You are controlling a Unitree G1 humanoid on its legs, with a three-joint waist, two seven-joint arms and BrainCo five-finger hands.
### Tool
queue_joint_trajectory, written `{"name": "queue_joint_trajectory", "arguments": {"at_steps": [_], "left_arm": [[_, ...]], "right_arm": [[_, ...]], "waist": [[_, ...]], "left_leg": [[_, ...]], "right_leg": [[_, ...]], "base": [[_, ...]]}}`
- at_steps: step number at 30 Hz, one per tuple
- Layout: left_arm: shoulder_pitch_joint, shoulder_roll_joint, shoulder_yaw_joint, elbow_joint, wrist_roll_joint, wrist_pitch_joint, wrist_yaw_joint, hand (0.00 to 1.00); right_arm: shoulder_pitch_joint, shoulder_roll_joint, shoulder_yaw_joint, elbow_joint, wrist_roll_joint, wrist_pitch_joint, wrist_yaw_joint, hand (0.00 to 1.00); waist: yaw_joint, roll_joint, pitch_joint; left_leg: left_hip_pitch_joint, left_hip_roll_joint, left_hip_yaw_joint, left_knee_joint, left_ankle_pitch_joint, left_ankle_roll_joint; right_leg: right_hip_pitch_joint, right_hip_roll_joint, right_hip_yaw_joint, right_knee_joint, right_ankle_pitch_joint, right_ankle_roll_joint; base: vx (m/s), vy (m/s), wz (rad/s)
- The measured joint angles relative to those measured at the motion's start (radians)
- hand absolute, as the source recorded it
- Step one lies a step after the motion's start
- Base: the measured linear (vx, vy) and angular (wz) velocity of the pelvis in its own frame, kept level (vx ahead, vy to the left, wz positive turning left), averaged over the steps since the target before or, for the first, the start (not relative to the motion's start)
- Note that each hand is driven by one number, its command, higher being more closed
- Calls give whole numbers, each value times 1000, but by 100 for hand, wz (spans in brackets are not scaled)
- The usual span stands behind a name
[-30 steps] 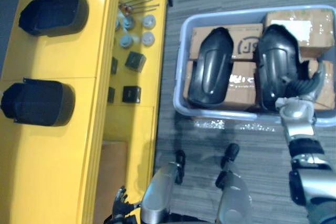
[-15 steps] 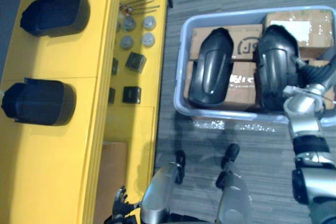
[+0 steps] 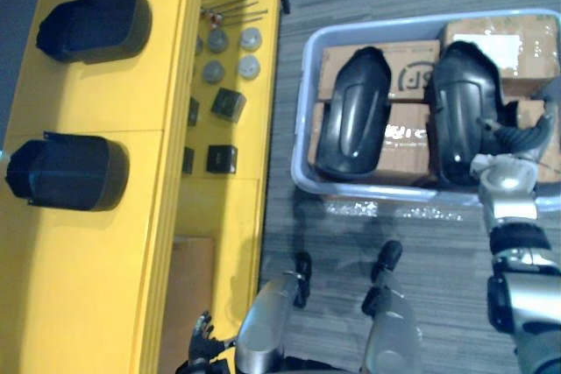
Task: Walk over and take plastic housings, then place them on the shelf
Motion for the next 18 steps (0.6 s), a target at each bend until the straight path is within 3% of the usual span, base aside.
{"name": "queue_joint_trajectory", "arguments": {"at_steps": [3, 17, 18], "left_arm": [[-8, -8, -9, 19, 0, 1, 5, 0], [-24, -11, -23, 32, -1, 6, 7, 0], [-25, -11, -24, 32, -1, 6, 7, 0]], "right_arm": [[-8, -14, 0, 3, 0, 22, 12, 0], [-91, -94, 19, 126, -1, 129, 134, 0], [-92, -100, 27, 130, -1, 133, 140, 100]], "waist": [[2, 16, -11], [23, 35, -25], [23, 36, -26]], "left_leg": [[-1, -2, -1, 0, 0, 0], [-25, -7, -6, 2, 1, 1], [-27, -7, -7, 3, 1, 1]], "right_leg": [[-1, -3, -2, 1, 0, 0], [-23, -17, -11, 14, -3, -1], [-24, -17, -14, 14, -4, -1]], "base": [[0, 0, 0], [-4, 6, 1], [-17, 26, 6]]}}
